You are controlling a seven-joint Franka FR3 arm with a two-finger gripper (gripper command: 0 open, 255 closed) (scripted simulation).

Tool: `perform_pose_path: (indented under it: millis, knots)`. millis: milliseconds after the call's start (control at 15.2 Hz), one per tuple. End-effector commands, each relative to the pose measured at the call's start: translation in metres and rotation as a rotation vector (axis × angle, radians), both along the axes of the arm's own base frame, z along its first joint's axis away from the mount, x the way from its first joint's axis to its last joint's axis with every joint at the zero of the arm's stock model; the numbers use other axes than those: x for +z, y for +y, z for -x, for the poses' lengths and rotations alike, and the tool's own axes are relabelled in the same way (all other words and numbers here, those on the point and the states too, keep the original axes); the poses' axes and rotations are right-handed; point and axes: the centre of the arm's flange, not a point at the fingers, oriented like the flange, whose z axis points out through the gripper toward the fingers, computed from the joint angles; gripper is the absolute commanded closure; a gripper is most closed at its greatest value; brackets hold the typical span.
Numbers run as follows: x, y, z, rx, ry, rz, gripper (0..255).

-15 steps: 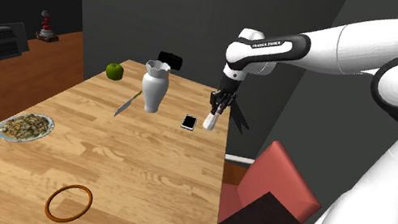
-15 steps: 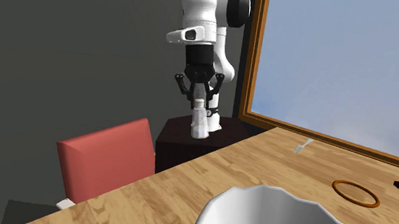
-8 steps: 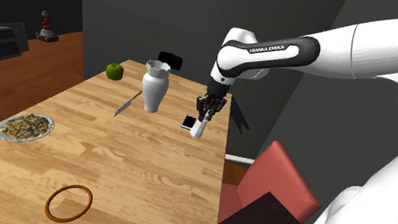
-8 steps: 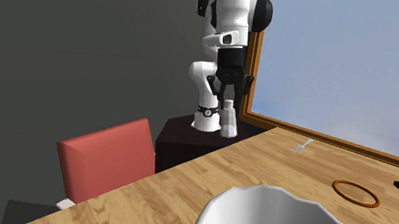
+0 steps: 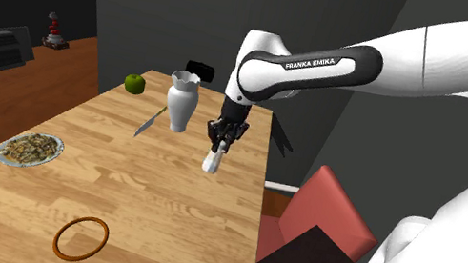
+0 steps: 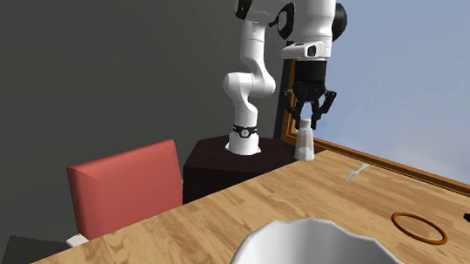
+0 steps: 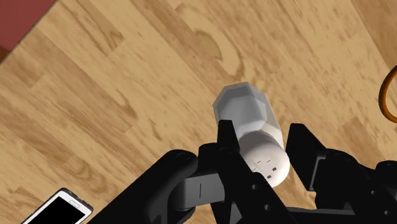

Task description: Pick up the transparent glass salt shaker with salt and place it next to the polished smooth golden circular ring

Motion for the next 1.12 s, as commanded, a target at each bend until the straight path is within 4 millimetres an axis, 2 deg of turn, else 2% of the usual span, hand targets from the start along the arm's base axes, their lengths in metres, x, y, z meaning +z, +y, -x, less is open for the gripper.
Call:
perform_pose_path:
  millis: [0, 1056]
  knots:
    - [0.001, 0.026, 0.008, -0.002, 0.0, 0.0, 255]
    - [0.002, 0.229, 0.066, -0.002, 0.0, 0.0, 255]
